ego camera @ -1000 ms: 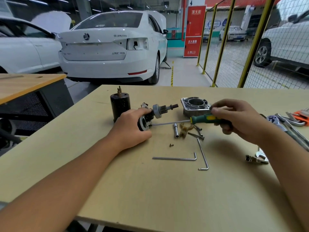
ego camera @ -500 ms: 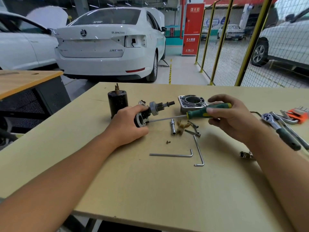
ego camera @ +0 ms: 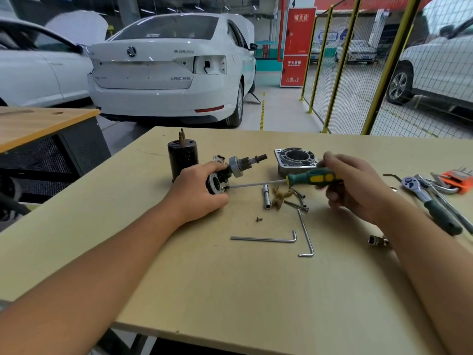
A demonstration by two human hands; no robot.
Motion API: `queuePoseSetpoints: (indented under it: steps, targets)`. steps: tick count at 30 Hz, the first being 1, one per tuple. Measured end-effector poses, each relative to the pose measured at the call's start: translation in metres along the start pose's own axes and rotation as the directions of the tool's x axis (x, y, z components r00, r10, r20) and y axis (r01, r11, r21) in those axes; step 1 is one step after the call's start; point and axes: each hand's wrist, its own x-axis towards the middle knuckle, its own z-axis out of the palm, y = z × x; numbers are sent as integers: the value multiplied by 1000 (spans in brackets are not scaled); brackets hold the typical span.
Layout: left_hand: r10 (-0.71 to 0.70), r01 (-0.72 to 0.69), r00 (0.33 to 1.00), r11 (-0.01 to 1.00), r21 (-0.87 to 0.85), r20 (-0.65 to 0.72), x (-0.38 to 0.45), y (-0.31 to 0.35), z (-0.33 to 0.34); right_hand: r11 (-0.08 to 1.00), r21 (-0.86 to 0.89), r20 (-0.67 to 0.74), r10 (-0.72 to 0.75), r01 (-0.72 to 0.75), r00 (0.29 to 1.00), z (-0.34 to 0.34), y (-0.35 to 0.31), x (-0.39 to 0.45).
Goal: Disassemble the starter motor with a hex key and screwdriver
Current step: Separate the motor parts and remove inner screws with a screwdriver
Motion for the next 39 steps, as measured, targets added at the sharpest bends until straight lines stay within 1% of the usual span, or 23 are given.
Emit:
queuePoseSetpoints:
  steps: [1, 2, 3, 5, 7, 8, 9, 12, 13, 14, 16, 18, 20, 22, 24, 26, 27, 29, 32, 33, 36, 37, 39]
  targets:
    - [-1, 1, 1000, 1000, -11, -3, 1, 0, 0, 997, -73, -25, 16, -18, 1000, -1, 0, 0]
    - [0, 0, 1000, 1000, -17, -5, 1, -1, 0, 994, -105, -22, 16, -19, 1000, -3, 1, 0]
    - [4, -4, 1000, 1000, -17, -7, 2, -2, 0, 996, -84, 2, 5, -5, 1000, -5, 2, 1]
    - [9, -10, 1000, 1000, -8, -10, 3, -3, 1, 999, 45, 64, -34, 31, 997, -7, 2, 2]
    - [13, -13, 1000, 1000, -1, -10, 3, -4, 2, 984, 168, 68, -63, 50, 996, -5, 4, 3]
    - [14, -14, 1000, 1000, -1, -8, 3, -4, 2, 979, 196, 57, -61, 49, 996, -2, 4, 4]
    - [14, -14, 1000, 1000, -1, -7, 2, -4, 2, 981, 188, 41, -46, 37, 998, 1, 4, 3]
    - [13, -13, 1000, 1000, 4, -8, 2, -3, 1, 997, -70, -57, 39, -43, 998, 2, 4, 2]
    - [16, -16, 1000, 1000, 5, -7, 2, -3, 1, 994, -105, -53, 38, -43, 998, 0, 3, 3]
    - [20, -20, 1000, 1000, 5, -7, 2, -3, 1, 996, -90, -19, 27, -28, 999, -3, 3, 2]
    - [22, -21, 1000, 1000, 6, -8, 2, -4, 1, 998, 64, 59, -10, 6, 998, -7, 2, 3]
    - [20, -20, 1000, 1000, 8, -8, 1, -3, 1, 973, 225, 76, -63, 44, 995, -6, 2, 3]
    - [28, -28, 1000, 999, 26, -7, 1, -2, 1, 962, 264, 79, -96, 71, 992, -1, 1, 4]
    - [30, -30, 1000, 999, 32, -7, 1, -2, 1, 979, 190, 52, -81, 70, 995, 5, -4, 1]
    - [23, -23, 1000, 999, 29, -10, 1, -2, 1, 999, 28, -14, -38, 38, 999, 2, -6, -1]
    - [23, -23, 1000, 999, 36, -12, 1, -3, 0, 997, -63, -3, -43, 43, 999, -3, -6, 0]
    - [26, -25, 1000, 999, 37, -11, 0, -3, 0, 997, -56, 27, -57, 58, 998, -4, -6, -1]
    - [27, -26, 1000, 999, 37, -7, -1, -2, 0, 996, 18, 89, -91, 89, 992, -5, -6, -1]
    - [38, -38, 999, 998, 41, -7, -1, -1, -1, 989, 104, 88, -111, 102, 990, -1, -6, -2]
    - [42, -42, 999, 998, 40, -12, -2, -1, -1, 992, 87, 78, -100, 94, 992, 1, -9, -4]
    - [48, -46, 998, 998, 39, -29, -3, -1, -1, 995, -80, 33, -62, 64, 998, 3, -15, -5]
    - [51, -49, 998, 998, 40, -33, -3, -1, 0, 993, -94, 43, -61, 65, 997, 1, -16, -5]
    - [60, -58, 997, 997, 44, -41, -3, -1, 0, 995, -36, 88, -93, 96, 992, -1, -18, -4]
